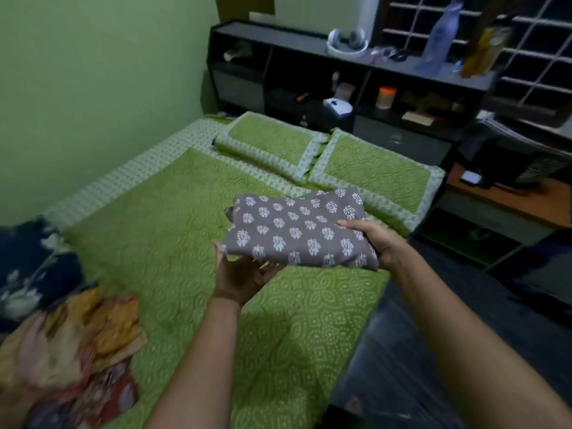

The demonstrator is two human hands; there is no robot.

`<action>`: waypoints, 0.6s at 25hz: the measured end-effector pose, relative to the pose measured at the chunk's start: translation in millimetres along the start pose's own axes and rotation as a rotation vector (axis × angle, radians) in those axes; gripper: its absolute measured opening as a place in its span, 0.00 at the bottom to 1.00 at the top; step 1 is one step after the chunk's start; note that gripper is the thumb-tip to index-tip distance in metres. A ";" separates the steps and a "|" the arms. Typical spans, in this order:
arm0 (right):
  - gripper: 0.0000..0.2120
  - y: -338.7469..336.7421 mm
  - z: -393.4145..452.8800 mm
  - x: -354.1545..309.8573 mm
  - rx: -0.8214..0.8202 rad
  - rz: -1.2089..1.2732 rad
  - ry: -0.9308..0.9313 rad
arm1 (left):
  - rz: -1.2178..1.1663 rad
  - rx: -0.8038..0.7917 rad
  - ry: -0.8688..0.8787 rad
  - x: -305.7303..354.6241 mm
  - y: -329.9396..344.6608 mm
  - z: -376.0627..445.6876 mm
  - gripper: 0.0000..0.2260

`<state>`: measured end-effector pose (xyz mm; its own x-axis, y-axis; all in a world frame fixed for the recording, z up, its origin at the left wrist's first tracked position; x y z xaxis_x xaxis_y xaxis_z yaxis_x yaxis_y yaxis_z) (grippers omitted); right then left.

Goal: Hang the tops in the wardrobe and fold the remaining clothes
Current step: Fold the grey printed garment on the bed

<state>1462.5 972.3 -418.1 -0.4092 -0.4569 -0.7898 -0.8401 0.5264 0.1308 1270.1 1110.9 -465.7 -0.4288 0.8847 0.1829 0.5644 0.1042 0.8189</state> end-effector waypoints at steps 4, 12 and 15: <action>0.16 -87.1 -48.3 14.2 0.107 0.012 -0.043 | 0.378 -0.025 -0.096 -73.3 84.6 23.4 0.38; 0.11 -326.5 -118.6 24.3 0.453 0.184 -0.152 | 1.324 -0.071 -0.414 -295.6 184.4 145.3 0.09; 0.12 -421.3 -154.6 28.7 0.599 0.177 -0.172 | 1.417 -0.194 -0.262 -386.1 246.5 183.1 0.05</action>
<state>1749.6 626.6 -403.2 -0.4181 -0.2313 -0.8785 -0.4009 0.9148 -0.0501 1704.0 878.2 -434.1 0.5467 0.2493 0.7994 0.2849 -0.9531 0.1024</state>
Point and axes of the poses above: each hand's wrist, its own z-axis towards the middle knuckle, its own y-axis out of the palm, x = y × z, the point moved 10 cm from there along z, towards the middle knuckle, and after that the axes turned 13 degrees about -z, right-handed, at the moved point
